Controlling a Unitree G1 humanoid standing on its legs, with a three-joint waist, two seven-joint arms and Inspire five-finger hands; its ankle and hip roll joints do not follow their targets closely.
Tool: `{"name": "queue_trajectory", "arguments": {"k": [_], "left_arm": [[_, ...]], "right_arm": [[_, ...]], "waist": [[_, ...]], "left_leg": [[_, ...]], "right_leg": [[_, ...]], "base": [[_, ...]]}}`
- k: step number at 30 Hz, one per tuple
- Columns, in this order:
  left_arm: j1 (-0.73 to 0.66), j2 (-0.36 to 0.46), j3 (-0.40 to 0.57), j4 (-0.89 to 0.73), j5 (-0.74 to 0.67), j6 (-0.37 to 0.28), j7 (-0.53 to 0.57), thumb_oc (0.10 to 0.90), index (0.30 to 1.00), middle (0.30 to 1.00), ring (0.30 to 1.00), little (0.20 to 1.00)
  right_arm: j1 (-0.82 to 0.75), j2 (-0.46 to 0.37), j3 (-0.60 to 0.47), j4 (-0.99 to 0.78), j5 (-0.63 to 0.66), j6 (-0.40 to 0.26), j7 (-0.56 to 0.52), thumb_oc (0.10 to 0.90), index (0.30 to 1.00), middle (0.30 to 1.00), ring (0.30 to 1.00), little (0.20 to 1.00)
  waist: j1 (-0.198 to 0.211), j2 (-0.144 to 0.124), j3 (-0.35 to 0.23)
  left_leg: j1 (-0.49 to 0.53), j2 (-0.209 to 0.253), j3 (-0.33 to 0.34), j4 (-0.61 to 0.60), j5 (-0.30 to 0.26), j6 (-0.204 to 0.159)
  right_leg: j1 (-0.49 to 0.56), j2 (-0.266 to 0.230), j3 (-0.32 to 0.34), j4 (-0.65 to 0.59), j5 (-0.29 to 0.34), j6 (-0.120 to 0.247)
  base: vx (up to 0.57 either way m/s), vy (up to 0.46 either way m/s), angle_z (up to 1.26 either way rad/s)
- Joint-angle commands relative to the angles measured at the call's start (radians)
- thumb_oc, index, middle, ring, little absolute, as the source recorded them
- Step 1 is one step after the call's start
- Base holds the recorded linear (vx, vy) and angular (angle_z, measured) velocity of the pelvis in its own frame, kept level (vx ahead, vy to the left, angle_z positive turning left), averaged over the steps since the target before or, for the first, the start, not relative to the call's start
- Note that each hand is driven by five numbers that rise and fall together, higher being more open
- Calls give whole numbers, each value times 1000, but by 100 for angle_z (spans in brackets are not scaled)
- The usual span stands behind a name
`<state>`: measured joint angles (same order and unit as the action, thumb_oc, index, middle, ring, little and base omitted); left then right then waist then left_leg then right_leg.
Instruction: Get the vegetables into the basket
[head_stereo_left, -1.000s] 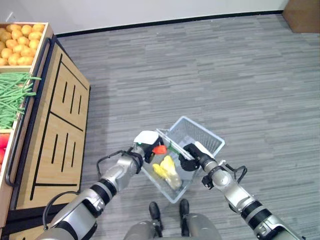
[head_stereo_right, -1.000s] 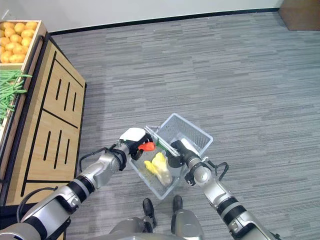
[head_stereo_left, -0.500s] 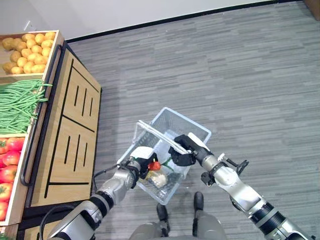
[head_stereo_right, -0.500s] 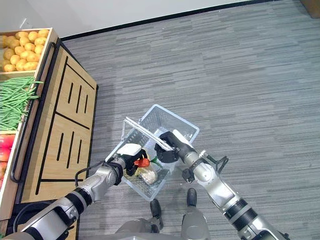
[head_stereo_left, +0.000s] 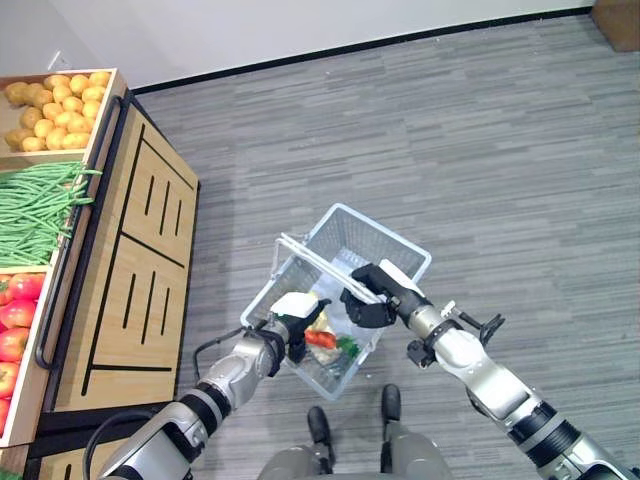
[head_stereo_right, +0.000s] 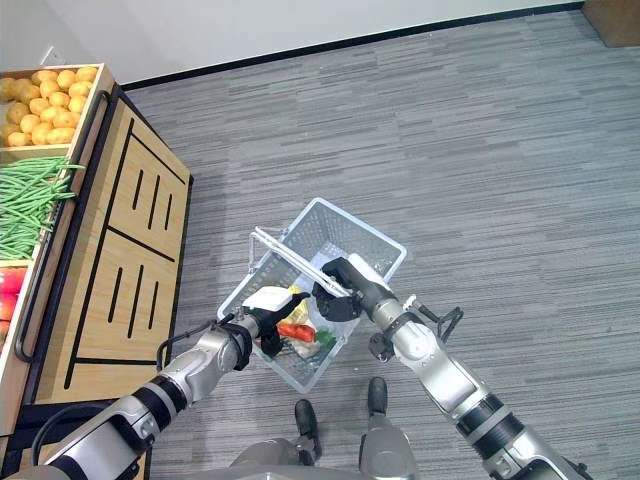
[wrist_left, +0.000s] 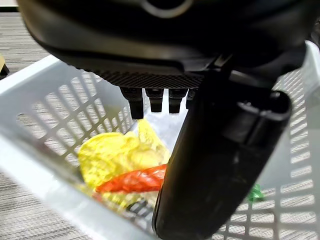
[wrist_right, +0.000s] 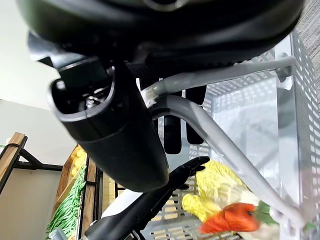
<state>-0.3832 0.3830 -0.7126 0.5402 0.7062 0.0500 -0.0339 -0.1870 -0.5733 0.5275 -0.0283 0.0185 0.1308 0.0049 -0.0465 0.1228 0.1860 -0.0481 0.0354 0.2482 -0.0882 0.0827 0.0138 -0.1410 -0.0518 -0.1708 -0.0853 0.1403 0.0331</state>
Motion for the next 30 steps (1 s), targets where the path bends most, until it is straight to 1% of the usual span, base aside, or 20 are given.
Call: {"name": "queue_trajectory", "arguments": {"k": [1, 4, 5, 7, 8, 9, 10, 11, 13, 14, 15, 16, 18, 19, 20, 21, 23, 28, 29, 30], "left_arm": [[-62, 45, 24, -1, 4, -21, 22, 900, 1000, 1000, 1000, 1000], [-56, 40, 27, 11, -5, -17, 24, 900, 1000, 1000, 1000, 1000], [-47, 35, 32, 20, -30, -13, 20, 900, 1000, 1000, 1000, 1000], [-37, 36, 38, 18, -47, -13, 16, 900, 1000, 1000, 1000, 1000], [-6, 31, 60, 25, -95, -11, 9, 900, 1000, 1000, 1000, 1000], [-4, 32, 59, 24, -95, -11, 9, 900, 1000, 1000, 1000, 1000], [65, 46, 88, 4, -142, -18, -8, 900, 1000, 1000, 1000, 1000], [93, 44, 105, 3, -176, -15, -7, 900, 1000, 1000, 1000, 1000], [108, 39, 112, 6, -201, -15, -4, 900, 1000, 1000, 1000, 1000], [156, 38, 139, 7, -257, -14, -11, 900, 1000, 1000, 1000, 1000], [156, 38, 139, 7, -257, -14, -11, 900, 1000, 1000, 1000, 1000], [191, 39, 169, 27, -277, -7, -7, 900, 1000, 1000, 1000, 1000], [231, 42, 204, 26, -315, -2, 2, 900, 1000, 1000, 1000, 1000], [231, 43, 204, 26, -315, -2, 2, 900, 1000, 1000, 1000, 1000], [334, 195, 353, -117, -412, -13, -33, 900, 1000, 1000, 1000, 1000], [329, 185, 360, -93, -436, -8, -26, 900, 1000, 1000, 1000, 1000], [345, 127, 426, 24, -546, 4, 0, 900, 1000, 1000, 1000, 1000], [350, -26, 502, 327, -713, 11, 33, 900, 1000, 1000, 1000, 1000], [350, -51, 517, 385, -745, 13, 32, 900, 1000, 1000, 1000, 1000], [345, -96, 534, 488, -781, 8, 33, 900, 1000, 1000, 1000, 1000]], "right_arm": [[-110, 125, -34, -177, 46, -157, -11, 400, 300, 300, 300, 300], [-97, 130, -29, -139, 46, -150, -8, 400, 300, 300, 300, 300], [-75, 132, -35, -88, 34, -133, -9, 400, 300, 300, 300, 300], [-65, 130, -43, -61, 15, -127, -15, 400, 300, 300, 300, 300], [-32, 122, -75, -9, -25, -110, -26, 400, 300, 300, 300, 300], [-30, 123, -75, -9, -26, -111, -26, 400, 300, 300, 300, 300], [5, 106, -128, 30, -69, -97, -36, 400, 300, 300, 300, 300], [25, 97, -152, 41, -99, -98, -43, 400, 300, 300, 300, 300], [41, 91, -172, 59, -111, -99, -51, 400, 300, 300, 300, 300], [86, 85, -219, 107, -127, -88, -57, 400, 300, 300, 300, 300], [86, 85, -219, 107, -127, -89, -57, 400, 300, 300, 300, 300], [121, 85, -257, 155, -135, -78, -60, 400, 300, 300, 300, 300], [159, 83, -292, 223, -153, -66, -68, 400, 300, 300, 300, 300], [159, 83, -292, 224, -153, -66, -69, 400, 300, 300, 300, 300], [211, 60, -368, 303, -159, -55, -61, 400, 300, 300, 300, 300], [209, 63, -366, 321, -177, -53, -47, 400, 300, 300, 300, 300], [212, 45, -372, 389, -281, -55, -63, 400, 300, 300, 300, 300], [216, 84, -375, 588, -319, -54, -101, 400, 300, 300, 300, 300], [212, 86, -366, 624, -338, -54, -106, 400, 300, 300, 300, 300], [197, 97, -331, 719, -377, -55, -114, 400, 300, 300, 300, 300]], "waist": [[0, -60, -68], [1, -62, -75], [1, -64, -86], [1, -65, -93], [4, -68, -104], [2, -68, -104], [9, -69, -116], [11, -72, -124], [10, -72, -129], [14, -75, -139], [13, -76, -139], [16, -78, -147], [20, -81, -159], [20, -81, -159], [34, -76, -168], [30, -78, -174], [31, -82, -182], [30, -91, -187], [29, -92, -188], [28, -96, -187]], "left_leg": [[29, -13, 6, 1, -105, -19], [38, -11, 0, 1, -107, -20], [49, -9, -4, 1, -109, -19], [56, -8, -8, 1, -111, -19], [69, -6, -14, 1, -114, -19], [72, -6, -17, 1, -115, -19], [86, -5, -23, 1, -119, -18], [95, -5, -29, 1, -120, -18], [102, -6, -33, 1, -122, -18], [118, -6, -43, 1, -124, -16], [119, -6, -44, 1, -124, -16], [126, -6, -48, 1, -124, -16], [131, -6, -56, 1, -124, -16], [131, -6, -56, 1, -124, -16], [130, -7, -67, 1, -122, -17], [131, -7, -68, 1, -123, -18], [137, -5, -68, 1, -125, -21], [141, -5, -73, 1, -124, -22], [139, -5, -74, 1, -123, -22], [137, -5, -74, 1, -122, -22]], "right_leg": [[77, -83, 14, -2, -93, 83], [91, -81, 7, -2, -97, 81], [104, -79, 4, -2, -102, 79], [114, -78, 0, -2, -106, 78], [132, -76, -6, -2, -113, 75], [136, -75, -9, -2, -115, 75], [155, -74, -17, -2, -122, 73], [166, -72, -19, -2, -125, 72], [177, -72, -24, -2, -129, 72], [195, -70, -31, 4, -139, 70], [196, -70, -32, 4, -139, 70], [204, -69, -37, 8, -143, 70], [210, -69, -43, 14, -150, 68], [210, -69, -44, 14, -150, 68], [216, -72, -58, 16, -148, 71], [217, -72, -59, 16, -149, 72], [221, -73, -64, 23, -155, 73], [230, -70, -67, 23, -158, 68], [231, -70, -67, 17, -154, 66], [230, -69, -67, 16, -153, 66]], "base": [[0, 0, 0], [0, 0, 0], [0, 0, 0], [-2, -15, 2], [2, -22, 4], [2, -30, 15], [4, -16, 23], [4, -15, 24], [-7, -8, 16], [-14, -9, 13], [-31, -11, 17], [-32, -3, 13], [-31, -3, 9], [-38, 12, 6], [-23, 15, 5], [-22, 17, 8], [10, 3, 16], [-3, 1, 5], [-26, 3, 7], [-27, 2, 4]]}}
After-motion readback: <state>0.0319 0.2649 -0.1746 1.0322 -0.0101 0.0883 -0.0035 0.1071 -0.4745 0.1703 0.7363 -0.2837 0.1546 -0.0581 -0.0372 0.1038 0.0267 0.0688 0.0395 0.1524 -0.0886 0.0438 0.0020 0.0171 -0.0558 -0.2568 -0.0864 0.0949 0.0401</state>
